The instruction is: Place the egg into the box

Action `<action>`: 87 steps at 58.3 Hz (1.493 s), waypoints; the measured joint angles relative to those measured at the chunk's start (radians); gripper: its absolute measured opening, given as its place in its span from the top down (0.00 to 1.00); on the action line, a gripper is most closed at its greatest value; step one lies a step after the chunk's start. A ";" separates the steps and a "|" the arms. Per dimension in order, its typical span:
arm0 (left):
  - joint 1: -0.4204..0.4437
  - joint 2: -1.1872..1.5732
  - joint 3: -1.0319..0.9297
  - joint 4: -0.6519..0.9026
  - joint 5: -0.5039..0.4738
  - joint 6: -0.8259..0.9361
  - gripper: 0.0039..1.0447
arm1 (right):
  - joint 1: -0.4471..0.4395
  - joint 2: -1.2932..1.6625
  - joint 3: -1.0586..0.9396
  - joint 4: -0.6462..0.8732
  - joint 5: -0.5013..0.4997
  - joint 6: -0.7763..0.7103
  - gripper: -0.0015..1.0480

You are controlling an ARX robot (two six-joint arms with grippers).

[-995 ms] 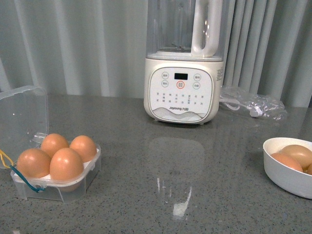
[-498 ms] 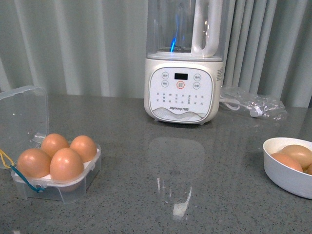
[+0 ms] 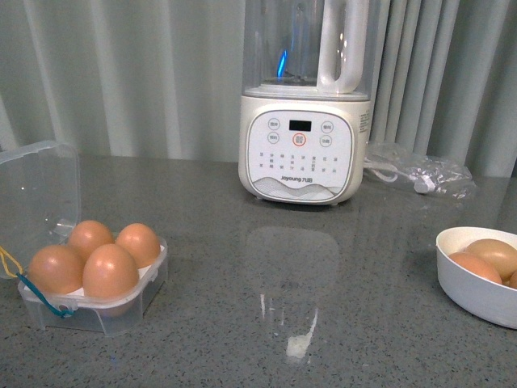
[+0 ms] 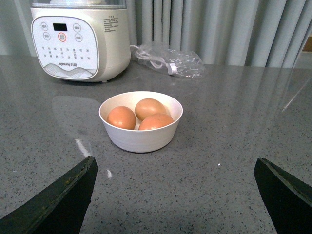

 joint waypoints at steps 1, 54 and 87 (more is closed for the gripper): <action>-0.009 0.003 0.003 0.000 -0.001 0.000 0.06 | 0.000 0.000 0.000 0.000 0.000 0.000 0.07; -0.397 -0.156 -0.052 -0.078 -0.107 0.060 0.06 | 0.000 0.000 0.000 0.000 0.000 0.000 0.07; -0.331 -0.546 -0.093 -0.383 -0.079 0.062 0.06 | 0.000 0.000 0.000 0.000 0.000 0.000 0.07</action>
